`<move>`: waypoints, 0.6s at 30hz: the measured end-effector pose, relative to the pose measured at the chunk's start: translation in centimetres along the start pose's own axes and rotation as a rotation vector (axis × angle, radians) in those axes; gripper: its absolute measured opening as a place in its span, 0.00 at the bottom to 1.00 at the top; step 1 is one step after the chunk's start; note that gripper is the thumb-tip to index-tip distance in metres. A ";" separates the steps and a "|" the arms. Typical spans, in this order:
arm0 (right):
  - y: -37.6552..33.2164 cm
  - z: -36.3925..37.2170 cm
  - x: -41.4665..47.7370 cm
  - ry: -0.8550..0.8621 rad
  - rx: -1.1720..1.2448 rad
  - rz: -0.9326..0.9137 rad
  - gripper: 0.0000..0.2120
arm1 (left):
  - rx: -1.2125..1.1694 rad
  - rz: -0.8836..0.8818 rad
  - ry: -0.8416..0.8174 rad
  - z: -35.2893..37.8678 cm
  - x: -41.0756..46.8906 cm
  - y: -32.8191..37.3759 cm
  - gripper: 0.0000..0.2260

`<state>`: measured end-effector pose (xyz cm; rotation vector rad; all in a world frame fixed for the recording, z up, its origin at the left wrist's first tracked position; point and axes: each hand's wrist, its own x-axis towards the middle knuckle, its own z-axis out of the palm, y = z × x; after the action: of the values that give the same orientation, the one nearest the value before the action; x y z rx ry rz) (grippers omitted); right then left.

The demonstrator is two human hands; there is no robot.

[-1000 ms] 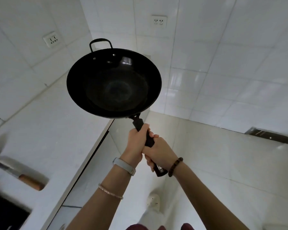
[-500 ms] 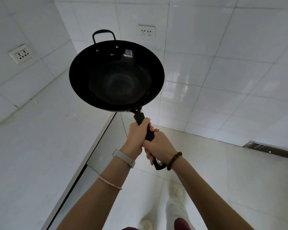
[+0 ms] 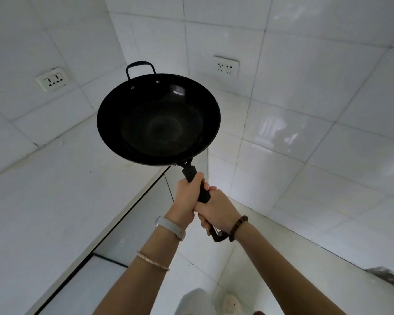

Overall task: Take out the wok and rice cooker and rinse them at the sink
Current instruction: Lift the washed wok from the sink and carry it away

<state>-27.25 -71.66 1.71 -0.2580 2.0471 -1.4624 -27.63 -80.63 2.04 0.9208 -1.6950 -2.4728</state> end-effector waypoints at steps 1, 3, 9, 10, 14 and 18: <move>-0.3 -0.3 0.8 -0.020 -0.005 -0.005 0.04 | -0.011 0.001 0.022 0.1 0.7 0.3 0.12; -0.9 -0.8 2.7 -0.065 -0.006 -0.009 0.04 | -0.028 0.001 0.067 0.2 2.3 1.0 0.11; -2.6 -0.7 9.6 -0.169 -0.032 0.031 0.02 | -0.068 -0.004 0.158 -1.4 7.9 3.2 0.10; -2.8 -0.5 10.8 -0.182 -0.040 0.029 0.02 | -0.077 -0.005 0.173 -1.7 9.0 3.5 0.11; -4.4 0.3 15.8 -0.225 -0.066 0.029 0.02 | -0.154 -0.021 0.213 -3.4 13.9 5.1 0.12; -6.5 1.2 20.7 -0.242 -0.093 0.059 0.02 | -0.163 -0.021 0.208 -5.3 18.3 7.5 0.14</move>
<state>-44.25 -85.04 -0.06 -0.3899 1.9117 -1.2379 -42.64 -94.07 -1.28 1.1349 -1.4053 -2.3863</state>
